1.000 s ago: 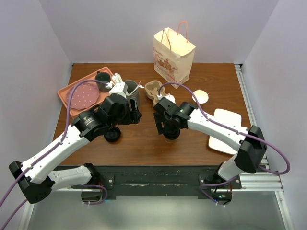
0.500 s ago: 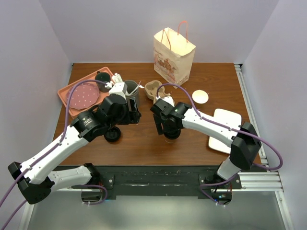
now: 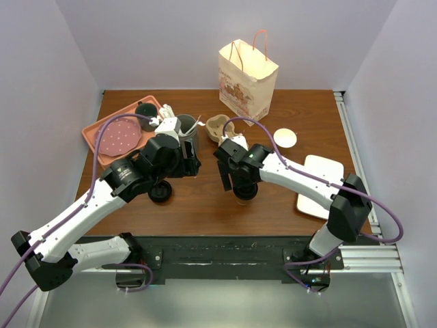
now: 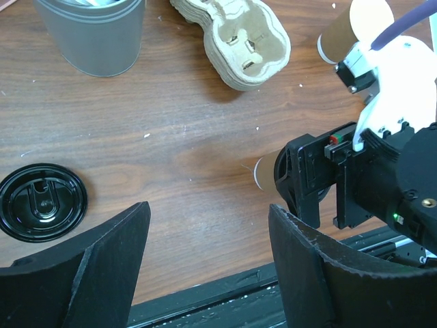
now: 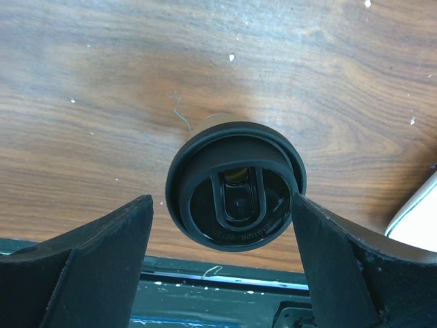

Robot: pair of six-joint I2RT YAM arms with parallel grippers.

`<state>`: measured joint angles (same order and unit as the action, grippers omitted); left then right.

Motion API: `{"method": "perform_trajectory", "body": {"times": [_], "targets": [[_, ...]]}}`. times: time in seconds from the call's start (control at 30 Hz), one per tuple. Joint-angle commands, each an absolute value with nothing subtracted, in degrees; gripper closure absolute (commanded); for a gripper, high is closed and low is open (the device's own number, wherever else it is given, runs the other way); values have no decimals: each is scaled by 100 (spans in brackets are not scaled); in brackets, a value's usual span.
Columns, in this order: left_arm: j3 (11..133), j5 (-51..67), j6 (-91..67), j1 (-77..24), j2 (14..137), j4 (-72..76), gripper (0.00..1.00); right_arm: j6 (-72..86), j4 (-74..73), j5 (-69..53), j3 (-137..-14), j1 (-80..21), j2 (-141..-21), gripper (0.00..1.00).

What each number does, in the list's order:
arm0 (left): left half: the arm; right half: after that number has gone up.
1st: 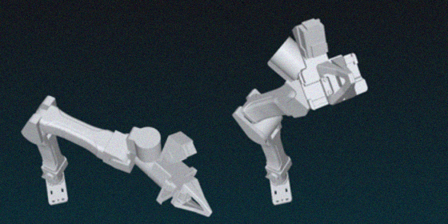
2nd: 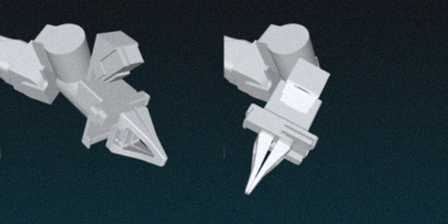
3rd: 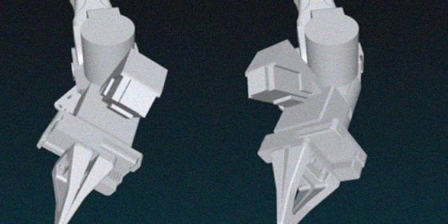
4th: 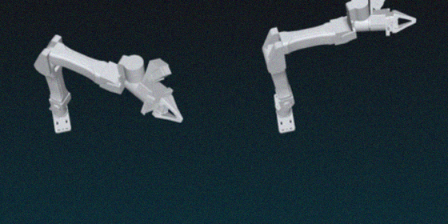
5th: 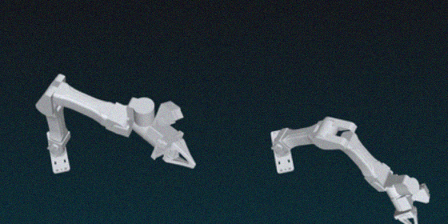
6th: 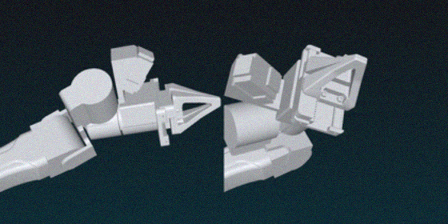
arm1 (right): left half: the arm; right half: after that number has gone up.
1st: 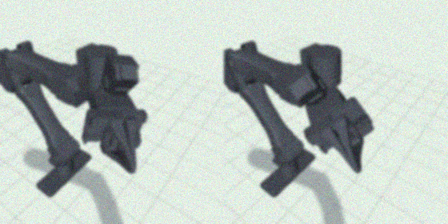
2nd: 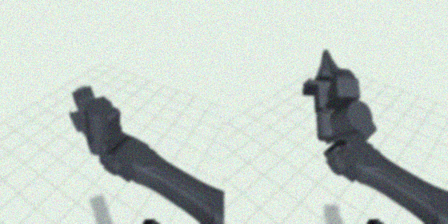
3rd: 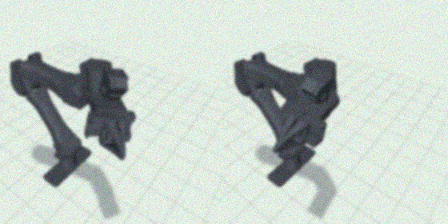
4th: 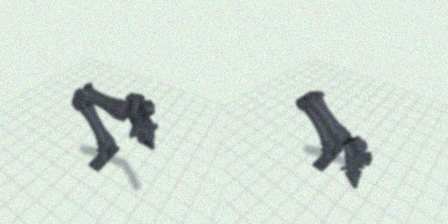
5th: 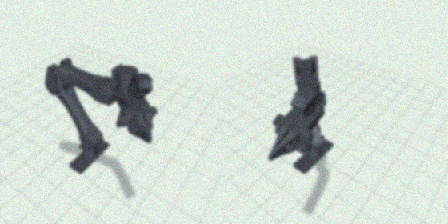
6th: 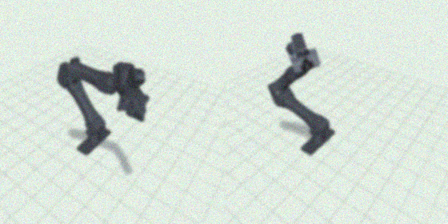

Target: Pack the takeout coffee

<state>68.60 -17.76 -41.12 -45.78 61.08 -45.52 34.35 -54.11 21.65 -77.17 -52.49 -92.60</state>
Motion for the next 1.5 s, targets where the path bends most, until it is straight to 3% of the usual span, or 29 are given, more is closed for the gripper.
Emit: {"method": "perform_trajectory", "body": {"times": [0.0,0.43,0.83,1.1,1.47], "targets": [[6838,-1837,-4078,-4579,6064,-4351,25,3472,-5555,2373,-7980,-5273,-9141,13],[6855,-1820,-4043,-4570,6073,-4333,25,3489,-5396,2373,-7532,-5273,-9184,14],[6891,-1811,-4008,-4570,6021,-4403,25,3577,-5589,2645,-7286,-5177,-9097,30],[6829,-1802,-4008,-4579,5924,-4421,25,3639,-5854,2927,-7041,-4554,-8807,34],[6829,-1863,-3946,-4570,5819,-4526,25,3191,-5704,3199,-6724,-3551,-8674,31]]}}
